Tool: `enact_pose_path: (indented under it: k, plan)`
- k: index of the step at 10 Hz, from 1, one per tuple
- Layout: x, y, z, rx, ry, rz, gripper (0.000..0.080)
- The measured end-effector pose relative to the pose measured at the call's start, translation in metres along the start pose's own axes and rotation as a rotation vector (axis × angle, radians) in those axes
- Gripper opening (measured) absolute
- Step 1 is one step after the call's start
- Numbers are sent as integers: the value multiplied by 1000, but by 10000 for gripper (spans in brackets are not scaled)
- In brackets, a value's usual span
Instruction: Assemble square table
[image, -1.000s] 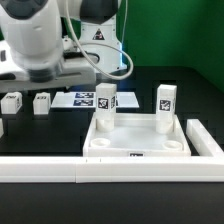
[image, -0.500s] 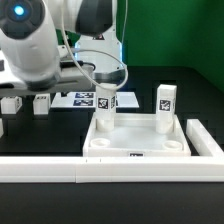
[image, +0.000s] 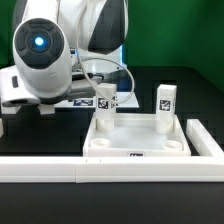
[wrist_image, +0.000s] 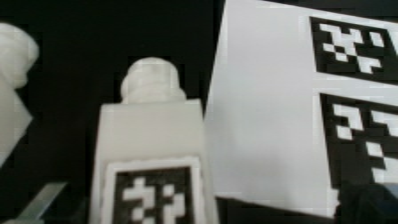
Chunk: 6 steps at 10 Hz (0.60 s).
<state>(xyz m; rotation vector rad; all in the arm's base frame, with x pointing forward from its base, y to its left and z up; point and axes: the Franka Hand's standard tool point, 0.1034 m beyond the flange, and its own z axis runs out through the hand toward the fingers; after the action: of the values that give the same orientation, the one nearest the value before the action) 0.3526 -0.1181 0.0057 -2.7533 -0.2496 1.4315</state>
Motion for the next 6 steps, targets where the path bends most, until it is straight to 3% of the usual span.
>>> enact_pose_path:
  k: [3, 5, 6]
  plan:
    - [0, -2, 1, -2, -3, -19, 649]
    - [0, -3, 1, -4, -3, -23, 392]
    - [0, -3, 1, -4, -4, -24, 392]
